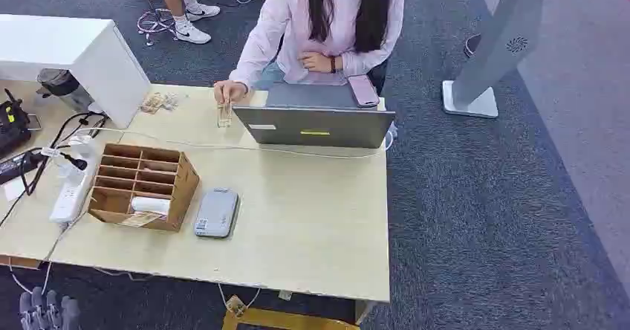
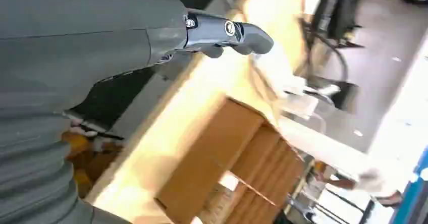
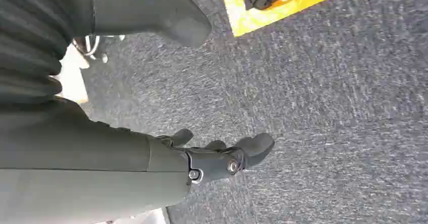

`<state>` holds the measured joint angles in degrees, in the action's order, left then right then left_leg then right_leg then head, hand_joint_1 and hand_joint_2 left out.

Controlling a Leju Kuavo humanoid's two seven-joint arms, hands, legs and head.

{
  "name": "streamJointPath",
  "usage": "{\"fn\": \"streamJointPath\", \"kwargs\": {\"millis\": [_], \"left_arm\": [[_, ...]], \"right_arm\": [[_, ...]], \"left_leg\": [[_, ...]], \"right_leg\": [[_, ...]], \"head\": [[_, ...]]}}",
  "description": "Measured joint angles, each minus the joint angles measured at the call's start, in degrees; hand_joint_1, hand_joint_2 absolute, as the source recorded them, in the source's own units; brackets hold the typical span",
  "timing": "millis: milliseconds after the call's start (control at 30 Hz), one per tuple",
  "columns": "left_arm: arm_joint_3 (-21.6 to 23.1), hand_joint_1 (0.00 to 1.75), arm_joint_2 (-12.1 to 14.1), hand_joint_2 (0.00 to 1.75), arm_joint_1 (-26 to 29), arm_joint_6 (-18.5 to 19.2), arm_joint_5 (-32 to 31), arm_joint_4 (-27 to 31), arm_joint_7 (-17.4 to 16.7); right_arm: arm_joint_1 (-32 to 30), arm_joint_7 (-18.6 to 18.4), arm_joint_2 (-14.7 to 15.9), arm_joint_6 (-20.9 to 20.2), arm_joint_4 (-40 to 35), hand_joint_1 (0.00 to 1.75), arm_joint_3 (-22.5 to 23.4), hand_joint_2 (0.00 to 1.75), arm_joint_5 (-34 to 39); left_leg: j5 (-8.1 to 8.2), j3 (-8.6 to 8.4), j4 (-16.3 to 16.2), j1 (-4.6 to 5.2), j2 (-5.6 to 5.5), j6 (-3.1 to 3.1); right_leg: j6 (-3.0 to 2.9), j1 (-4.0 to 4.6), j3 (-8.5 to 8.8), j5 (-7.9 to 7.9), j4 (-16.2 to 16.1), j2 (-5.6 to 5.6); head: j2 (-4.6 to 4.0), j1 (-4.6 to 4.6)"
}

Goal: Pass the card to the sensor for recognition and then transmit it.

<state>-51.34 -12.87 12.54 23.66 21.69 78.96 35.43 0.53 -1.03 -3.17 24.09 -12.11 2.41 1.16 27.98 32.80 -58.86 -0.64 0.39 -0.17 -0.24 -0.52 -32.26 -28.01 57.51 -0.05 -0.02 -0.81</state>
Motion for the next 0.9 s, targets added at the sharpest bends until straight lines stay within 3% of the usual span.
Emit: {"fn": "streamJointPath", "kwargs": {"millis": [200, 333, 900], "left_arm": [[-3.7, 0.0, -0.7, 1.75, -2.4, 3.5, -7.6, 7.2, 1.1], [-2.2, 0.0, -0.3, 1.75, -4.0, 0.2, -13.5, 9.4, 0.6], [11.9, 0.0, 9.2, 1.75, -15.2, -13.6, -38.0, 7.1, -8.9]], "right_arm": [[0.0, -0.9, -0.1, -0.1, 0.5, 0.0, -1.3, 1.75, -1.7], [0.1, -1.2, -0.3, -0.6, 0.6, 0.0, -2.2, 1.75, -2.9], [0.5, -1.8, -0.6, -3.1, 0.9, 0.0, -5.3, 1.75, -6.6]], "left_leg": [[-0.02, -0.02, 0.0, 0.01, 0.0, -0.03], [-0.03, -0.03, 0.0, 0.01, 0.01, -0.03], [-0.12, -0.05, 0.0, 0.0, 0.02, -0.09]], "right_leg": [[0.0, 0.0, -0.01, 0.0, 0.0, 0.0], [-0.02, 0.0, -0.01, 0.02, 0.0, 0.01], [-0.04, 0.0, -0.01, 0.06, 0.0, 0.03]], "head": [[0.0, 0.02], [0.0, 0.02], [0.0, 0.04]]}}
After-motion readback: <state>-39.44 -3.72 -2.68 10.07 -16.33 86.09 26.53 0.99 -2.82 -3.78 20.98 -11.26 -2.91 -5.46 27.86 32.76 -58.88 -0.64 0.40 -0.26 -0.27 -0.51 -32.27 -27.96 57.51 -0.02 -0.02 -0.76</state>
